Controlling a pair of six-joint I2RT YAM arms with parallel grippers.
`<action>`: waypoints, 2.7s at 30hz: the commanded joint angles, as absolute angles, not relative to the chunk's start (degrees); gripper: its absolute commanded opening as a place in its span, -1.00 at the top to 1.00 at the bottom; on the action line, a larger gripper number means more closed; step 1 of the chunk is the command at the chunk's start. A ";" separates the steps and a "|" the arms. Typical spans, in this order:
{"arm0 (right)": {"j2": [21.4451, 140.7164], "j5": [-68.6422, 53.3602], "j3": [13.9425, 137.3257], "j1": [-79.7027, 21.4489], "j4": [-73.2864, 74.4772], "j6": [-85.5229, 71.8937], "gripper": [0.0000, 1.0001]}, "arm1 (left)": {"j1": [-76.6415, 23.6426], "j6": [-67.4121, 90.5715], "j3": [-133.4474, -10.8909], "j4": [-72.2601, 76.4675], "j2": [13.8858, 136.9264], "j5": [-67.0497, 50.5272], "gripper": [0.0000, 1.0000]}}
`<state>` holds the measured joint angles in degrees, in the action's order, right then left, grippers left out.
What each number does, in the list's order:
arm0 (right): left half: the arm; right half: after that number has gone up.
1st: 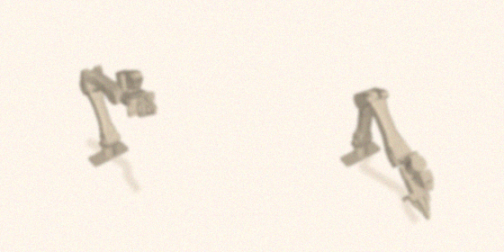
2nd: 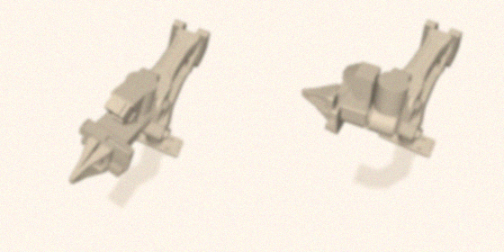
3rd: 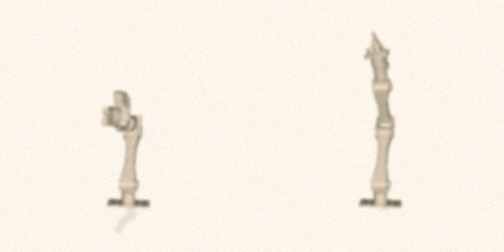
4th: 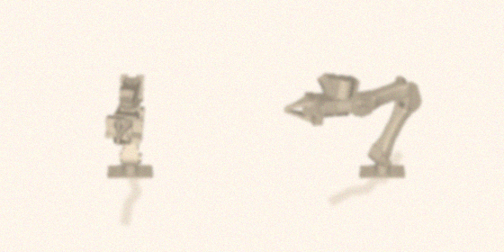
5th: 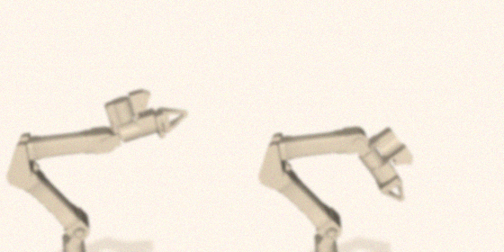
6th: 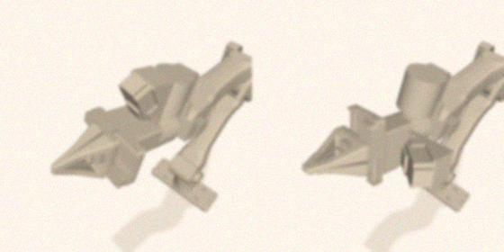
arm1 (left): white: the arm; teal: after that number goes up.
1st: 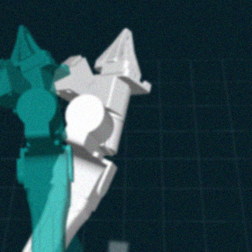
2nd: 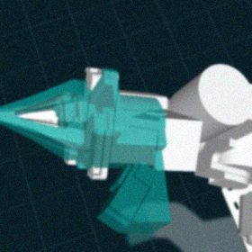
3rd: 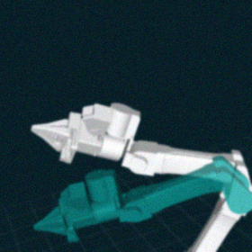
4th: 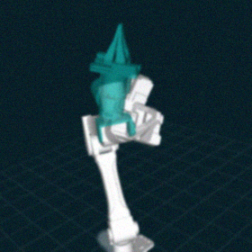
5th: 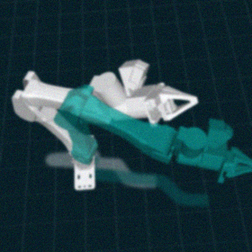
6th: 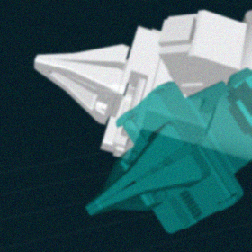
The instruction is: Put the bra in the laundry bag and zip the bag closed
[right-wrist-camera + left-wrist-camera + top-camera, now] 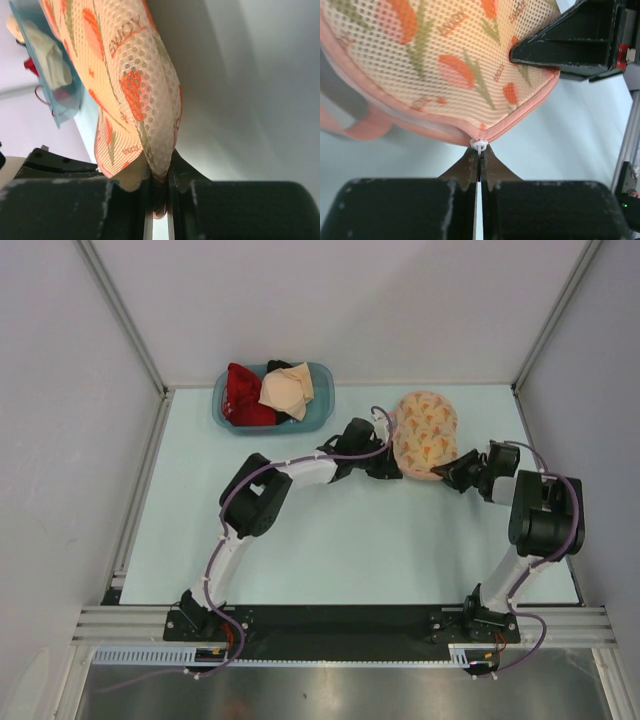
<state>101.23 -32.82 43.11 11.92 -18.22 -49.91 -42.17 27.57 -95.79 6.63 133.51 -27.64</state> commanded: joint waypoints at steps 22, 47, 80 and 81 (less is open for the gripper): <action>90.72 -27.07 37.99 13.55 -7.97 -42.79 -0.85 | -40.61 29.44 -85.52 19.32 124.90 -38.23 1.00; 83.85 -4.74 28.83 -4.31 -20.31 -69.01 0.66 | -43.51 26.37 -83.41 15.48 123.58 -36.39 1.00; 90.81 -23.82 44.49 12.40 1.06 -38.57 -0.68 | -39.55 28.38 -82.88 14.85 123.13 -34.19 1.00; 89.14 -23.73 40.38 12.04 -0.77 -39.72 -0.69 | -39.64 28.65 -82.79 15.90 123.13 -34.54 1.00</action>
